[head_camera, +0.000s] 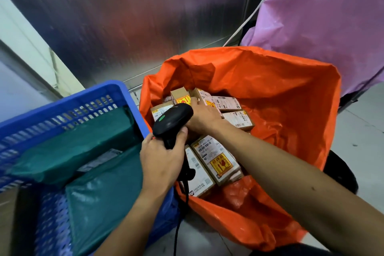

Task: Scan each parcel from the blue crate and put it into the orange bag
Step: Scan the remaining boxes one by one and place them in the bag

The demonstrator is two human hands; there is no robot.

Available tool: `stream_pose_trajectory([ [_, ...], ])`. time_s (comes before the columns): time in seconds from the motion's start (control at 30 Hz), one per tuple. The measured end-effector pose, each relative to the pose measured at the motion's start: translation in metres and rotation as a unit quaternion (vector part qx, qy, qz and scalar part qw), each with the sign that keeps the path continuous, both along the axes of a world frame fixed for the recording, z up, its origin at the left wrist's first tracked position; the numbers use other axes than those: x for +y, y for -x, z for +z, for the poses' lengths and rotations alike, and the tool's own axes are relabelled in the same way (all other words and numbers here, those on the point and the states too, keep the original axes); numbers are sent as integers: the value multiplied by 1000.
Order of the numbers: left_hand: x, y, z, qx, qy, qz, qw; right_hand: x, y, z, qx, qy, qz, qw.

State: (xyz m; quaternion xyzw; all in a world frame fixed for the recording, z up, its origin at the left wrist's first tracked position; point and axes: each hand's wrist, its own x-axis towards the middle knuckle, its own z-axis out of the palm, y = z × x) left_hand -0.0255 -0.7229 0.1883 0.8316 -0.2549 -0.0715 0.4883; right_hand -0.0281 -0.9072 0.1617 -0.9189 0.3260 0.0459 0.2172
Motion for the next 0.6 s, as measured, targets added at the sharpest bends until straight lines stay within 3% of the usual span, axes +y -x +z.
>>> stream_pose_trajectory([
  [0.13,-2,-1,0,-14,8,-9,1000,-6,3,-13,-59,-66,-88,992],
  [0.33,1,-1,0,8,22,-2,1000,-26,3,-9,-157,-154,-245,944],
  [0.43,0,0,2,2,19,-9,1000,-48,-11,-23,-185,-223,-255,923],
  [0.6,0,1,3,7,29,-7,1000,-60,-18,-43,-122,-189,-205,953],
])
